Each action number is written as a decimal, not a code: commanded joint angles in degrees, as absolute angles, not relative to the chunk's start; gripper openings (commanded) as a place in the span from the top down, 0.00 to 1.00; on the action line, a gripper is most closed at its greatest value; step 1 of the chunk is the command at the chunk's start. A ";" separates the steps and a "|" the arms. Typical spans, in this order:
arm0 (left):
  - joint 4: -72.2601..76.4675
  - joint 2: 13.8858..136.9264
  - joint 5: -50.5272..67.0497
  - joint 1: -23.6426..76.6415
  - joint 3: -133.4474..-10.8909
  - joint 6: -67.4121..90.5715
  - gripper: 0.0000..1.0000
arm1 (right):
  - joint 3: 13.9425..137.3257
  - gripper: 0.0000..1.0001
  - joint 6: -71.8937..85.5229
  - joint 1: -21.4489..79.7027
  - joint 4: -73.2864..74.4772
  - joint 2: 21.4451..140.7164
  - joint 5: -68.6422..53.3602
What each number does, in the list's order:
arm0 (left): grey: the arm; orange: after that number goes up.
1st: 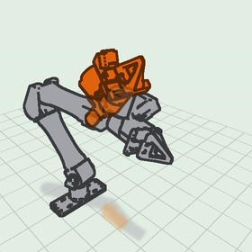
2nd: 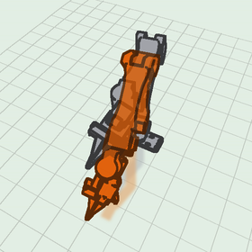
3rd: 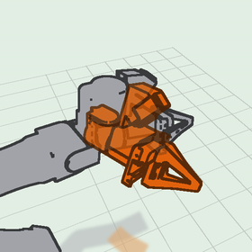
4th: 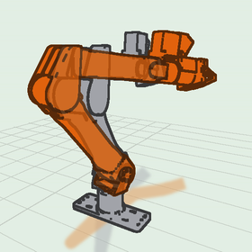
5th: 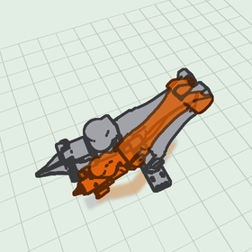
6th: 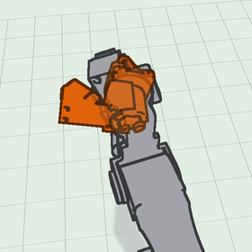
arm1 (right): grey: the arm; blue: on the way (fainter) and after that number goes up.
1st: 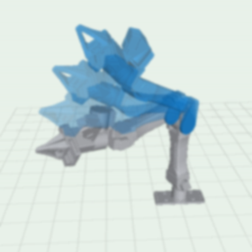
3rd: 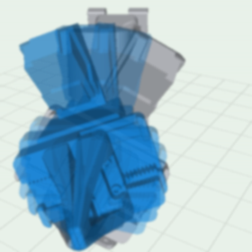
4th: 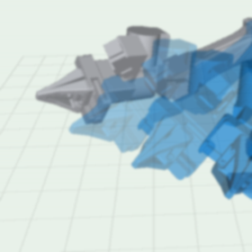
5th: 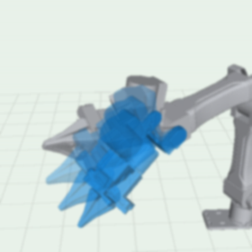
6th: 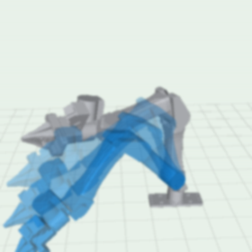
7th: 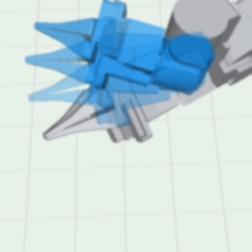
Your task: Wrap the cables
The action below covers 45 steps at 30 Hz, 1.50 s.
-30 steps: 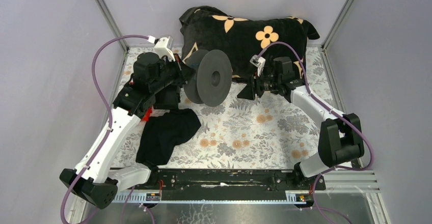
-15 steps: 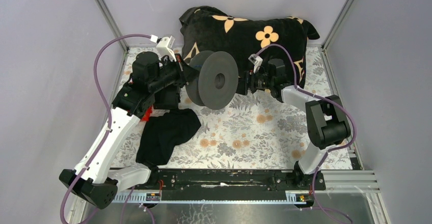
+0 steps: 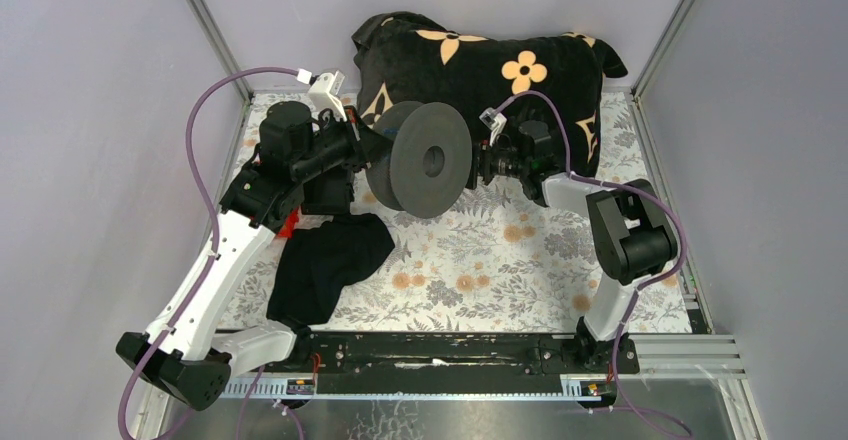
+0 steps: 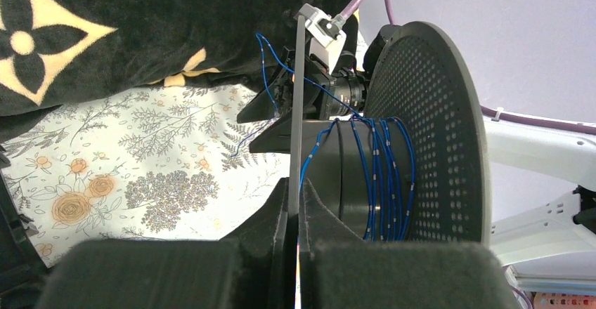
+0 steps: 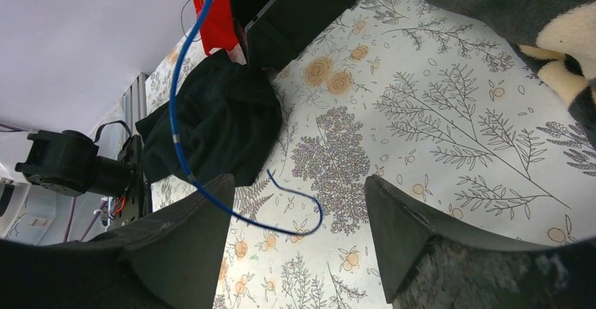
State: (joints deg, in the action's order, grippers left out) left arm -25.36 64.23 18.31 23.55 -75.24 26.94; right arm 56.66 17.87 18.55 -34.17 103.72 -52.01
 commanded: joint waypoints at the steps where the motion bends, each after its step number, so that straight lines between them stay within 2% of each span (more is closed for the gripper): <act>1: -18.28 63.86 20.34 23.03 -77.87 28.65 1.00 | 57.63 0.28 18.02 19.39 -40.18 104.05 -53.78; 4: -18.20 63.91 20.31 23.03 -77.68 28.65 1.00 | 57.17 0.39 18.35 19.37 -41.07 104.00 -54.38; 8: -17.89 63.95 20.37 22.92 -77.26 28.89 1.00 | 56.91 0.65 18.41 19.35 -41.29 103.63 -54.54; 10: -17.84 63.99 20.23 22.90 -77.26 28.92 1.00 | 56.79 0.74 18.38 19.42 -40.99 103.43 -54.66; 18: -18.61 63.57 15.66 22.46 -77.07 28.92 1.00 | 56.87 0.99 13.58 19.36 -32.73 101.08 -53.07; 28: -21.58 65.22 -0.90 20.53 -78.96 29.37 1.00 | 54.55 1.00 4.30 21.78 -12.14 94.79 -49.31; 36: -20.38 66.22 -9.82 20.31 -78.26 29.22 1.00 | 53.39 1.00 -6.64 29.58 0.68 88.91 -49.92; 45: -19.25 67.55 -17.21 20.38 -77.55 26.24 1.00 | 59.09 1.00 -20.64 40.18 18.23 83.98 -50.95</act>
